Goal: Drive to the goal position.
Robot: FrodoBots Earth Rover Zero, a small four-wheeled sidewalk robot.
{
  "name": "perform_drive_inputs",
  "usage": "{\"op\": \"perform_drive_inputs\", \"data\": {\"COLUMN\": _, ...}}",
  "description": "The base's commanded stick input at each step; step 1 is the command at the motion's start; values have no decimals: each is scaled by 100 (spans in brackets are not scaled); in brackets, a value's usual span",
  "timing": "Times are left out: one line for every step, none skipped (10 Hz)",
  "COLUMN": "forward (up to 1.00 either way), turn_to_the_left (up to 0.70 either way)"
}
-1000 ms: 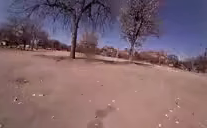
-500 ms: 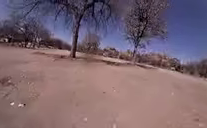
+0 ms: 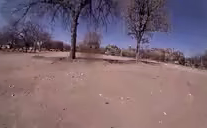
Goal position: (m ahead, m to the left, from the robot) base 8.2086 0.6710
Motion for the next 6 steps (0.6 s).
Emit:
{"op": "perform_drive_inputs", "data": {"forward": 100, "turn_to_the_left": 0}}
{"op": "perform_drive_inputs", "data": {"forward": 100, "turn_to_the_left": 0}}
{"op": "perform_drive_inputs", "data": {"forward": 100, "turn_to_the_left": 0}}
{"op": "perform_drive_inputs", "data": {"forward": 100, "turn_to_the_left": 0}}
{"op": "perform_drive_inputs", "data": {"forward": 100, "turn_to_the_left": 8}}
{"op": "perform_drive_inputs", "data": {"forward": 100, "turn_to_the_left": 20}}
